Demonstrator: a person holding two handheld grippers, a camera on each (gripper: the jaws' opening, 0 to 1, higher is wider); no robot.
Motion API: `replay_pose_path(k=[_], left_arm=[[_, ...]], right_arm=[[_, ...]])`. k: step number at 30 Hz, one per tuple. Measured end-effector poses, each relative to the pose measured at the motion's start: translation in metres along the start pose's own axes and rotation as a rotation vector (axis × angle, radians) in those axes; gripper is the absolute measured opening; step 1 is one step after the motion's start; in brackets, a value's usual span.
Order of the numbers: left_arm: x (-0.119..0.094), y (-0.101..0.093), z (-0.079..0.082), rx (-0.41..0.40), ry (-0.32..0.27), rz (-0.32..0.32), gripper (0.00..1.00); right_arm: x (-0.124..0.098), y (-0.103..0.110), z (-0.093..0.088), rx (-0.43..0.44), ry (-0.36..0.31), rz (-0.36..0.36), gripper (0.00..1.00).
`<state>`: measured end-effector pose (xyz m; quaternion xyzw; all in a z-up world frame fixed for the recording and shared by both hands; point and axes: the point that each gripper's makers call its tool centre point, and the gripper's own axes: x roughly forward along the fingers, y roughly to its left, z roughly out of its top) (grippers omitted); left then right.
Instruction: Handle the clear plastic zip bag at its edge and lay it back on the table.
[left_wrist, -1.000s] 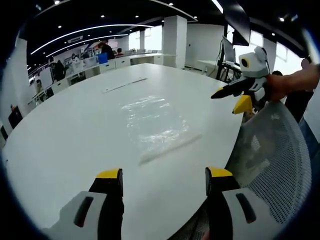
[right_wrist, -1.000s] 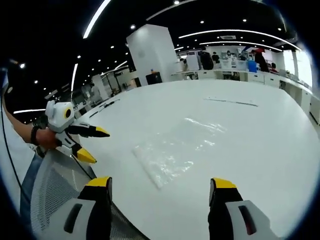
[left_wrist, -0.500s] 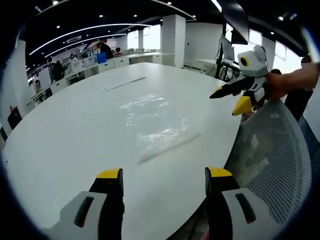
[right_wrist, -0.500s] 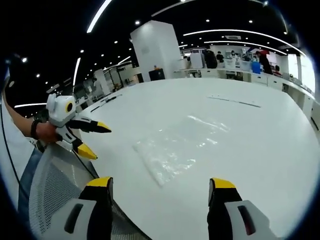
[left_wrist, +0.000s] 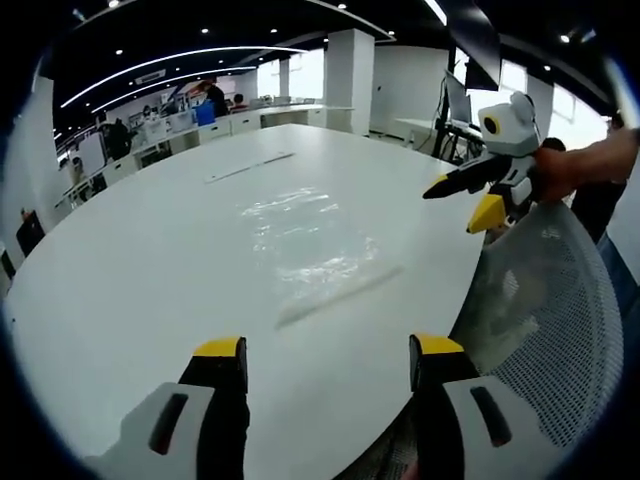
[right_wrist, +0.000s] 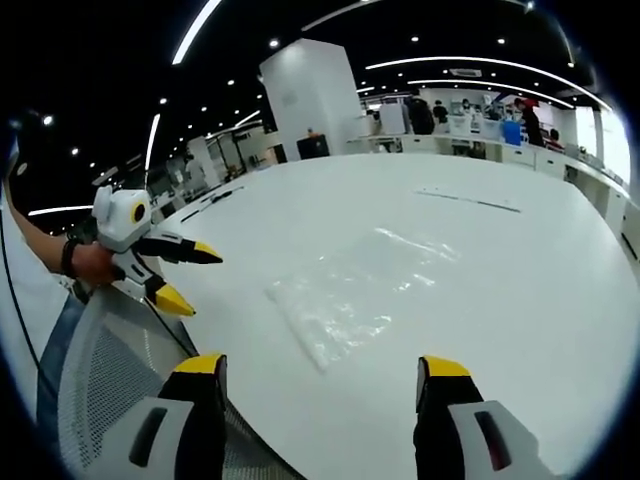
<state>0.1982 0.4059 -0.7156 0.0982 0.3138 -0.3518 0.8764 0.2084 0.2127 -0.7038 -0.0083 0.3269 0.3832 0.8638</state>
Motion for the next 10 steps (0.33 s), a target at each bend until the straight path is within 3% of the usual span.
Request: replay_pose_path(k=[10], left_arm=[[0.0002,-0.0017,-0.0006,0.008,0.006,-0.001,0.63]], right_arm=[[-0.0014,0.0086,-0.0002,-0.007,0.008,0.004,0.77]])
